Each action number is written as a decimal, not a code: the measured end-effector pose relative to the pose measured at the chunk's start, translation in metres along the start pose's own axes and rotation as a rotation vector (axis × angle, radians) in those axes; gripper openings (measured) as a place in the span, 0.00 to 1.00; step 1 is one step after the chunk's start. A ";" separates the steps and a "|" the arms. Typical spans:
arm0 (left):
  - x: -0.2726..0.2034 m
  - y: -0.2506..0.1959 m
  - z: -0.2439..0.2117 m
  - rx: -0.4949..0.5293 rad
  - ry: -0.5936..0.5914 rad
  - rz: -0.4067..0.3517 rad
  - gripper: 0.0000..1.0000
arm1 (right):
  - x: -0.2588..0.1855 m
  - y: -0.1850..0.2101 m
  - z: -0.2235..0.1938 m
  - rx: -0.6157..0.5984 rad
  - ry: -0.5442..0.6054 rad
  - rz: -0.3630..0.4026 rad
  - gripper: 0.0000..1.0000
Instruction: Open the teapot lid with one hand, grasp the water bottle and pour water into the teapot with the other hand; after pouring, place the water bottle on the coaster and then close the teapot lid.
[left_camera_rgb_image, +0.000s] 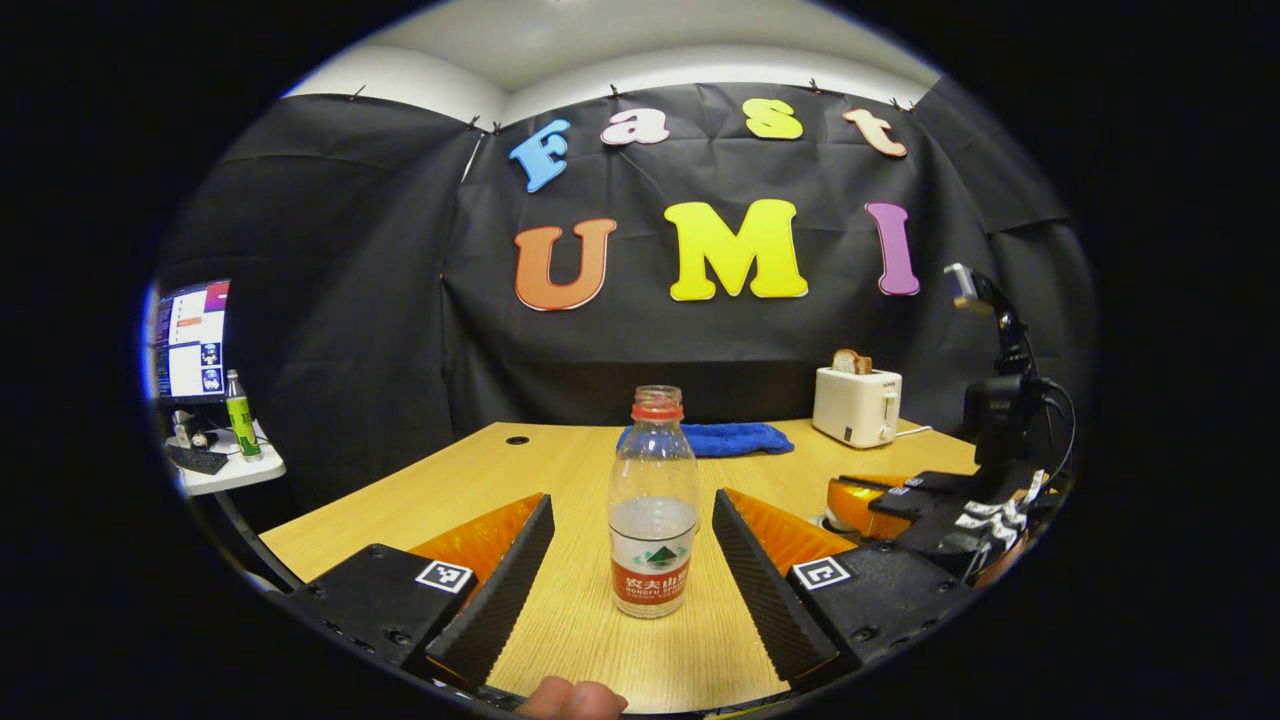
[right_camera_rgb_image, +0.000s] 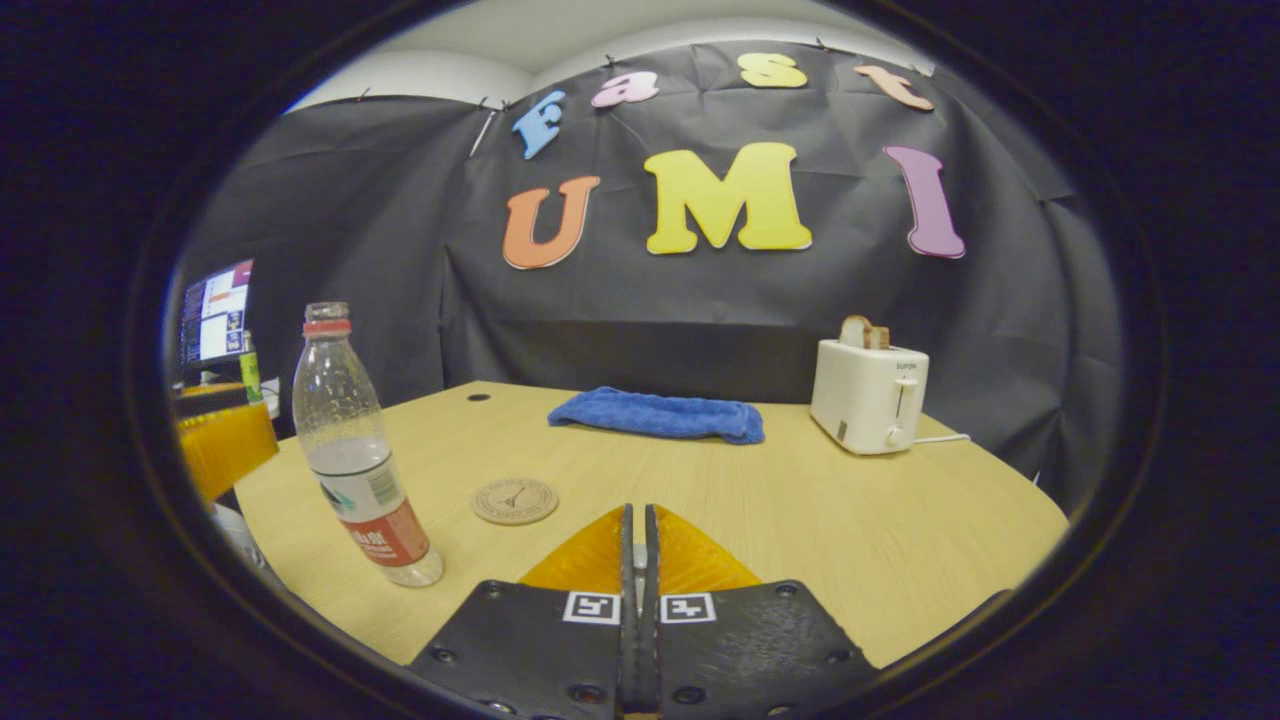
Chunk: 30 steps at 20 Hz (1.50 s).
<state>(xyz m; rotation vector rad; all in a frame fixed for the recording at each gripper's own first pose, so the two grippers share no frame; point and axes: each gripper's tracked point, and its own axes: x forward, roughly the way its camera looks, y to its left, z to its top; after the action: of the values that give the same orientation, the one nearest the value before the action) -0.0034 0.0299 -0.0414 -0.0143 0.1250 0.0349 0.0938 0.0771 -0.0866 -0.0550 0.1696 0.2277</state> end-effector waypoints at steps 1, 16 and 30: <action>0.004 -0.001 -0.010 -0.003 0.025 -0.010 1.00 | -0.005 -0.004 0.007 -0.006 -0.011 -0.001 0.00; 0.062 -0.009 -0.069 -0.058 0.205 -0.053 1.00 | -0.066 -0.055 0.035 -0.042 -0.067 -0.074 0.00; 0.070 -0.012 -0.037 0.315 0.212 -0.080 0.77 | -0.086 -0.102 0.023 0.005 -0.049 -0.102 0.00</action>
<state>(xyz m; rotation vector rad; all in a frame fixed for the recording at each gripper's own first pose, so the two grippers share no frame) 0.0622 0.0194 -0.0864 0.2920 0.3410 -0.0665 0.0382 -0.0398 -0.0459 -0.0524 0.1181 0.1269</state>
